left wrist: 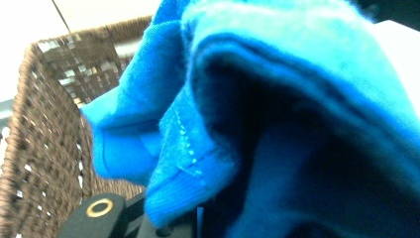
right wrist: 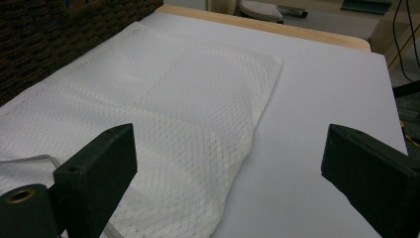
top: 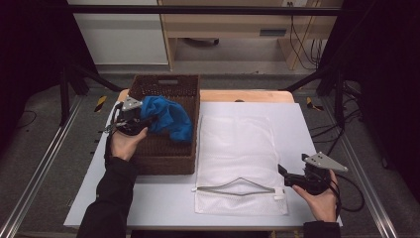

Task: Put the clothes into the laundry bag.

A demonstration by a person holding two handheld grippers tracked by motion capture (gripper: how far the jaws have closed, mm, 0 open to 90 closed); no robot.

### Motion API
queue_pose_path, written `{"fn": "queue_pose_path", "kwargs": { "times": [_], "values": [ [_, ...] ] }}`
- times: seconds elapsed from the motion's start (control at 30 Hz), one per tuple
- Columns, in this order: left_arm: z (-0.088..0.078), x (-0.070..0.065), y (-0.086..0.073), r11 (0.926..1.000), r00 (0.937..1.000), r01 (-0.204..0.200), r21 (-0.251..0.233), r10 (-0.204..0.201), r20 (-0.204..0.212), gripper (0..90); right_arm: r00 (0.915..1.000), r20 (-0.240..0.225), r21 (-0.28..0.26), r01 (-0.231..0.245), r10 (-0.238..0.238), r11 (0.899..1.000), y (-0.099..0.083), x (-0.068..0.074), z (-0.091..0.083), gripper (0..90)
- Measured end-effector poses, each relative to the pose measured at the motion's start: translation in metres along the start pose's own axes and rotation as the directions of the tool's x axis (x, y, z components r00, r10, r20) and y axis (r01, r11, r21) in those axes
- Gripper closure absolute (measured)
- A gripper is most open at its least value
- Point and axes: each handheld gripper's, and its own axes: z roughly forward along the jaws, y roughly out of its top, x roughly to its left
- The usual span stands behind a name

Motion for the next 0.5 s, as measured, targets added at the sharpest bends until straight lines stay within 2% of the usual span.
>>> {"fn": "queue_pose_path", "kwargs": {
  "times": [0.1, 0.23, 0.37, 0.43, 0.5],
  "values": [
    [-0.011, -0.004, 0.004, 0.9987, 0.9999, 0.012, -0.049, -0.012, 0.008, 72.5, 1.0000, -0.001, 0.000, 0.003, -0.003, 1.000, 0.000, 0.001, 0.001, 7.5],
    [-0.025, -0.009, 0.008, 0.9938, 0.9998, 0.012, -0.111, -0.013, -0.016, 72.4, 1.0000, -0.001, -0.001, 0.007, -0.007, 1.000, 0.000, 0.001, 0.001, 7.5],
    [-0.043, -0.011, 0.013, 0.9828, 0.9994, 0.033, -0.182, -0.035, -0.009, 72.4, 1.0000, -0.001, -0.008, 0.004, -0.004, 1.000, 0.000, 0.000, 0.000, 7.5],
    [-0.046, -0.011, 0.014, 0.9815, 0.9992, 0.038, -0.188, -0.039, -0.003, 72.3, 1.0000, 0.000, -0.009, 0.005, -0.005, 1.000, 0.000, 0.000, 0.000, 7.5],
    [-0.052, -0.014, 0.017, 0.9766, 0.9994, 0.034, -0.212, -0.036, -0.001, 72.3, 1.0000, 0.001, -0.008, 0.007, -0.007, 1.000, 0.000, 0.001, 0.000, 7.1]
  ]
}}
